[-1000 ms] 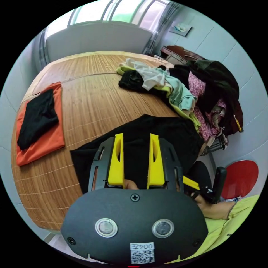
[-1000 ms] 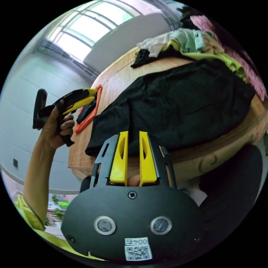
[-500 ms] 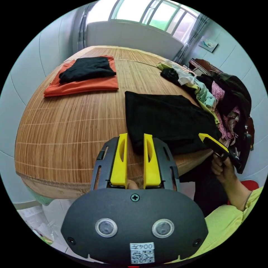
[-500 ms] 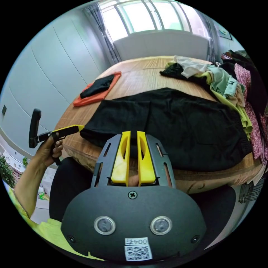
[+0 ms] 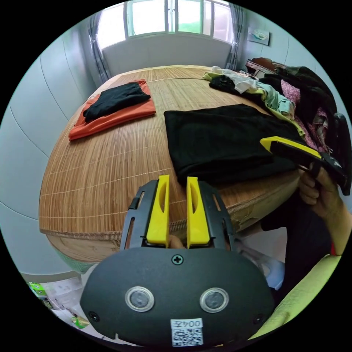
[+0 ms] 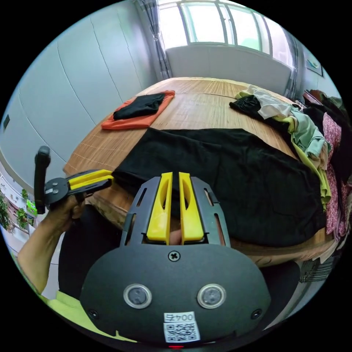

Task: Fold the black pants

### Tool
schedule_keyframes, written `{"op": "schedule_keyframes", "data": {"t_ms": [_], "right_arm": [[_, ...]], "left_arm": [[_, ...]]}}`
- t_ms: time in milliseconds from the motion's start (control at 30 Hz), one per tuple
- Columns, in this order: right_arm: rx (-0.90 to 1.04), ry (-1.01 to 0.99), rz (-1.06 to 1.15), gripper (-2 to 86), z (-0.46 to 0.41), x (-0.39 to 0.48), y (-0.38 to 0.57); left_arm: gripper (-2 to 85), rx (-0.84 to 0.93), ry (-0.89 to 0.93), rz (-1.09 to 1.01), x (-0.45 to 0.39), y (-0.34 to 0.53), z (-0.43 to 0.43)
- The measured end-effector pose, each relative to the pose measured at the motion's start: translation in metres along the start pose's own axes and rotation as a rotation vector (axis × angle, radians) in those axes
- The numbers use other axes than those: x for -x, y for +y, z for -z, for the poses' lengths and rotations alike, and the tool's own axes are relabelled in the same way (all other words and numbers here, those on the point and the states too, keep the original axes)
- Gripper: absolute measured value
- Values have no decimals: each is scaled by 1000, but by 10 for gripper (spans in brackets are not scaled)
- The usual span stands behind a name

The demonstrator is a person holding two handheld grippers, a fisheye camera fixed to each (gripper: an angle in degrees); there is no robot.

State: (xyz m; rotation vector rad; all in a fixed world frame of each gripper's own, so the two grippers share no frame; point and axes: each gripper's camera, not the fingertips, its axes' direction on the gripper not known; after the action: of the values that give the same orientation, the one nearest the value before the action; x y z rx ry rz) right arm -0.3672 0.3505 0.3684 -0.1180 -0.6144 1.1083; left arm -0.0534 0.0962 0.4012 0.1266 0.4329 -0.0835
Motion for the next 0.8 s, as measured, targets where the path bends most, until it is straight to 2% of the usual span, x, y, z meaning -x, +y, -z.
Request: {"op": "schedule_keyframes", "data": {"t_ms": [67,200,300,400,467,567,633,800], "right_arm": [[119,80,4,17,-23,3,8],[51,4,-4,31,-10,7,23],[-51,-75,15,73,18,18,35],[-126,-72,203,88,34,67,48],[-160,-45,406,106,33,122,56],[-173,5,585,124,21,181,59],[-170,29,637,127,12,203,56],[-115,15,668,136,-4,225,45]], "left_arm": [[44,-5,19,18,6,2,1],[37,-4,74,33,18,-1,12],[39,-70,140,88,44,-6,35],[52,-99,219,171,78,-36,40],[67,-68,250,174,87,-68,31],[98,39,267,122,85,-121,-2],[124,130,270,102,85,-152,-31],[142,149,299,92,92,-181,-60]]}}
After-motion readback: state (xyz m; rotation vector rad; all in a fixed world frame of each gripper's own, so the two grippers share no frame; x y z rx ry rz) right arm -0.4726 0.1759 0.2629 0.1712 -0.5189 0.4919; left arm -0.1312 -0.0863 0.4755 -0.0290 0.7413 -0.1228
